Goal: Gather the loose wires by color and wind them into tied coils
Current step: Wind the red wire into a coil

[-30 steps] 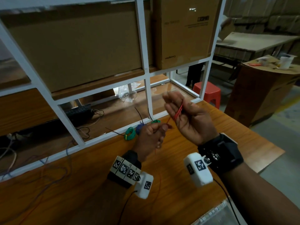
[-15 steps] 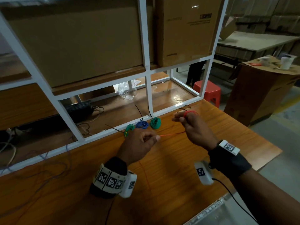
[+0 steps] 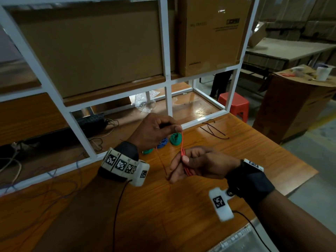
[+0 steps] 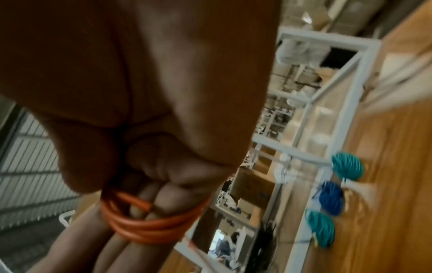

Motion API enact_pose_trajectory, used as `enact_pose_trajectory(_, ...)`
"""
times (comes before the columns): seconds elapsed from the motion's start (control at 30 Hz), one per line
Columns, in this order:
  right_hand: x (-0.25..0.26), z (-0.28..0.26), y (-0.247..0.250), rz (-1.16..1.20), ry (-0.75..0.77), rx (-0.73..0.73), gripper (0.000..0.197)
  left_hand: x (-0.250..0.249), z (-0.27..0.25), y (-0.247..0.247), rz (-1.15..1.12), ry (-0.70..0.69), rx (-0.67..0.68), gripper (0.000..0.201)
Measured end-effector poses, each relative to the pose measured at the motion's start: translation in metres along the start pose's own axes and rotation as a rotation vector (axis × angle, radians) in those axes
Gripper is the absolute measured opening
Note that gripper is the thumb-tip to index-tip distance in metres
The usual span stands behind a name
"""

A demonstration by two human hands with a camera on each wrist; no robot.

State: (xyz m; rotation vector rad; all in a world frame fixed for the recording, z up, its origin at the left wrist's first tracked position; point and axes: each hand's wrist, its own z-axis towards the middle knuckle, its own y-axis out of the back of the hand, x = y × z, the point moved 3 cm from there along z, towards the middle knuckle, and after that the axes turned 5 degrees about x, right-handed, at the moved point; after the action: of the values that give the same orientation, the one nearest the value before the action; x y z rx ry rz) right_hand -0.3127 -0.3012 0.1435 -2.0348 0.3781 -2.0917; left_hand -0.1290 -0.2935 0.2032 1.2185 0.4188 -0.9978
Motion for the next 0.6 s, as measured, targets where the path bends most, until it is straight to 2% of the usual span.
enact_pose_trajectory(0.1, 0.007, 0.007, -0.005, 0.134, 0.135, 0.072, 0.029, 0.005, 0.006, -0.011, -0.211, 0.011, -0.17, 0.017)
enact_pose_trajectory(0.17, 0.015, 0.012, -0.008, 0.235, 0.262, 0.097, 0.028, 0.009, 0.006, -0.02, -0.346, 0.077, -0.267, 0.017)
enact_pose_trajectory(0.27, 0.035, 0.02, -0.007, 0.394, 0.471, 0.09, 0.03, 0.019, 0.001, -0.047, -0.6, 0.236, -0.293, 0.018)
enact_pose_trajectory(0.33, 0.05, 0.023, -0.001, 0.469, 0.598, 0.006, 0.035, 0.023, -0.005, -0.068, -0.731, 0.274, -0.306, 0.022)
enact_pose_trajectory(0.43, 0.07, 0.022, 0.014, 0.54, 0.73, -0.234, 0.039, 0.028, -0.02, -0.094, -0.819, 0.37, -0.28, 0.021)
enact_pose_trajectory(0.5, 0.078, 0.014, 0.026, 0.391, 0.759, -0.499, 0.037, 0.029, -0.036, -0.106, -0.778, 0.402, -0.196, 0.025)
enact_pose_trajectory(0.57, 0.083, 0.002, 0.037, -0.084, 0.658, -0.818, 0.034, 0.033, -0.056, -0.112, -0.718, 0.405, -0.109, 0.029)
enact_pose_trajectory(0.6, 0.082, -0.003, 0.043, -0.425, 0.53, -0.972, 0.031, 0.037, -0.064, -0.112, -0.693, 0.423, -0.097, 0.03)
